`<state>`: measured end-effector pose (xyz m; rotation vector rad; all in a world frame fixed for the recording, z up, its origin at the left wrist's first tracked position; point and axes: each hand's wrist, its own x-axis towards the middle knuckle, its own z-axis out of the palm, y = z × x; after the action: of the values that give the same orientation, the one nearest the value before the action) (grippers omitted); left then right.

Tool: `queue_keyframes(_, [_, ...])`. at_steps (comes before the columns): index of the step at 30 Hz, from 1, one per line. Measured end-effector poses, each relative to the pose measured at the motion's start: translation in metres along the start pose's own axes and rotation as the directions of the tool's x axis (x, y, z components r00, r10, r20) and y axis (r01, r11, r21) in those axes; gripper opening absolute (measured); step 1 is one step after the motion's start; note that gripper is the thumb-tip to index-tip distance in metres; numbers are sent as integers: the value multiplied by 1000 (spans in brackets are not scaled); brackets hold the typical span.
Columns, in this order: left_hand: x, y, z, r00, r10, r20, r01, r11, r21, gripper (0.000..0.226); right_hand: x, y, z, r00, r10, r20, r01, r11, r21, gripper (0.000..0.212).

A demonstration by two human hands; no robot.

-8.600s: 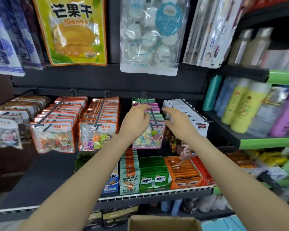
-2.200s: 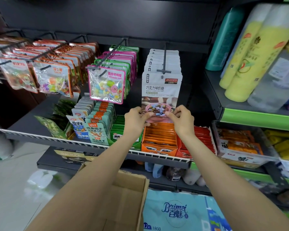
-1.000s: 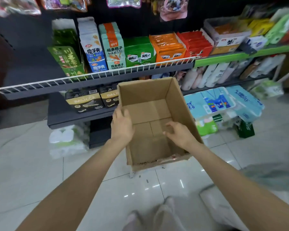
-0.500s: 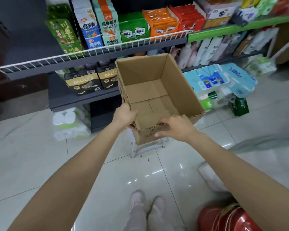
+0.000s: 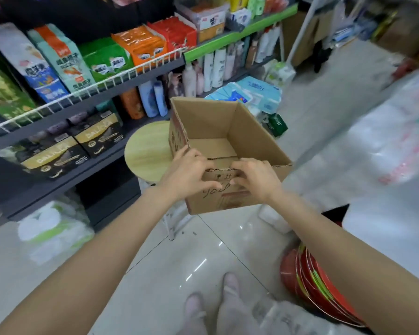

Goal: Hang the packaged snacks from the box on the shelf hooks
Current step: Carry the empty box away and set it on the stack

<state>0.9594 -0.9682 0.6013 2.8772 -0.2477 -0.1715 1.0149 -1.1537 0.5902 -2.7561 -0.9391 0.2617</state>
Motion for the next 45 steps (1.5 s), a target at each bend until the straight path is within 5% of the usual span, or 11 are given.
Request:
queue_keyframes(9, [33, 88, 2, 930, 329, -165, -352, 924, -146, 38, -103, 53, -34, 941, 323, -98, -281, 911, 302, 27])
queue_keyframes(12, [46, 123, 4, 912, 379, -156, -408, 878, -252, 48, -137, 68, -53, 912, 399, -96, -344, 870, 353, 29])
queue_keyframes(19, [71, 230, 4, 853, 520, -37, -483, 761, -433, 21, -223, 112, -91, 773, 622, -124, -545, 752, 372, 22])
queue_keyframes(26, [83, 334, 9, 745, 664, -67, -588, 606, -536, 16, -311, 155, -122, 646, 737, -198, -659, 669, 342, 26])
queue_keyframes(40, [136, 488, 28, 638, 769, 36, -652, 565, -506, 21, -399, 271, -158, 555, 828, -77, -738, 534, 412, 26])
queue_keyframes(45, [156, 527, 41, 631, 775, 32, -674, 568, -473, 15, -414, 306, -155, 470, 863, -186, -789, 505, 349, 29])
